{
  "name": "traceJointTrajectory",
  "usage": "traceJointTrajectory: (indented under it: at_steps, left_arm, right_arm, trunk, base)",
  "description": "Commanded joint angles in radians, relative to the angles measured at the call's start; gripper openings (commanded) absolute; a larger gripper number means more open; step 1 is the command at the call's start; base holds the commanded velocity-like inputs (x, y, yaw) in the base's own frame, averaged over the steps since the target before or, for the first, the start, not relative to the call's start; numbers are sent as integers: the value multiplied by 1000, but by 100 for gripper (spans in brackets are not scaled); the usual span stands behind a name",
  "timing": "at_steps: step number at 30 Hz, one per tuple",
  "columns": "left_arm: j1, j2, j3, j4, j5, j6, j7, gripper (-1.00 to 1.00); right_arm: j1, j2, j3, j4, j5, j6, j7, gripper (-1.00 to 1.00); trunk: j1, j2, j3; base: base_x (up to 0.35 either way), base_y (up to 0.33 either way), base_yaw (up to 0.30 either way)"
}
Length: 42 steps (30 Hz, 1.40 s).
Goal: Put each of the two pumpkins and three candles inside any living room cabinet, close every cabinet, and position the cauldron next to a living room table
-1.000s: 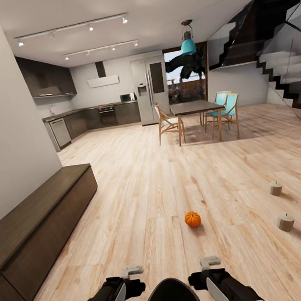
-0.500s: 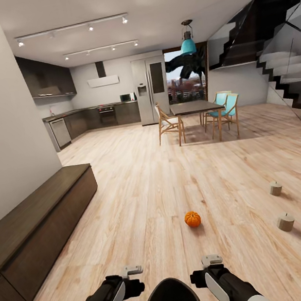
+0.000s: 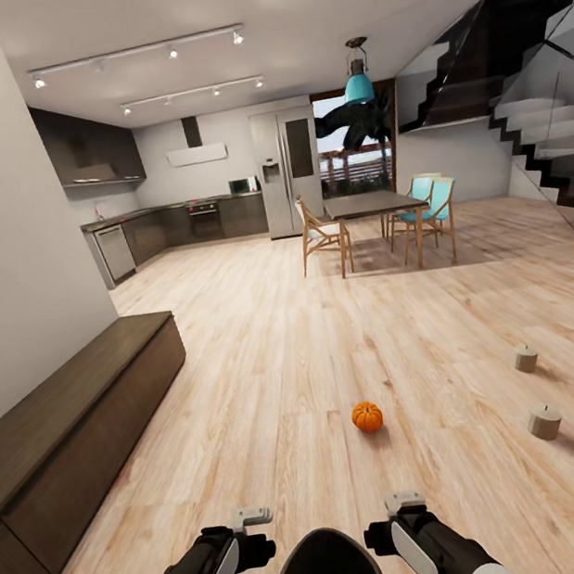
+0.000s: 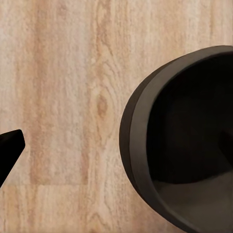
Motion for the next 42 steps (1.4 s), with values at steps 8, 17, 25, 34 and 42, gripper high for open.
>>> traceJointTrajectory:
  at_steps: [8,17,25,34,42]
  left_arm:
    - [0,0,-2,-2,0,5,-4,100]
    - [0,0,-2,-2,1,4,-11,100]
    - [0,0,-3,-2,-1,4,-6,100]
    - [0,0,-5,-2,-3,5,-4,100]
    - [0,0,-5,-2,-6,12,-9,100]
  right_arm:
    - [0,0,4,-1,-9,56,-8,100]
    - [0,0,4,-1,-9,61,-4,100]
    - [0,0,5,-3,-9,58,-3,100]
    - [0,0,11,-3,-9,52,-2,100]
    - [0,0,19,-4,-9,50,-1,100]
  trunk:
    - [31,-57,-26]
    - [65,-120,-54]
    - [96,-176,-79]
    - [130,-239,-108]
    - [161,-295,-133]
  base:
    - [0,0,0]
    - [0,0,0]
    - [0,0,0]
    - [0,0,0]
    - [0,0,0]
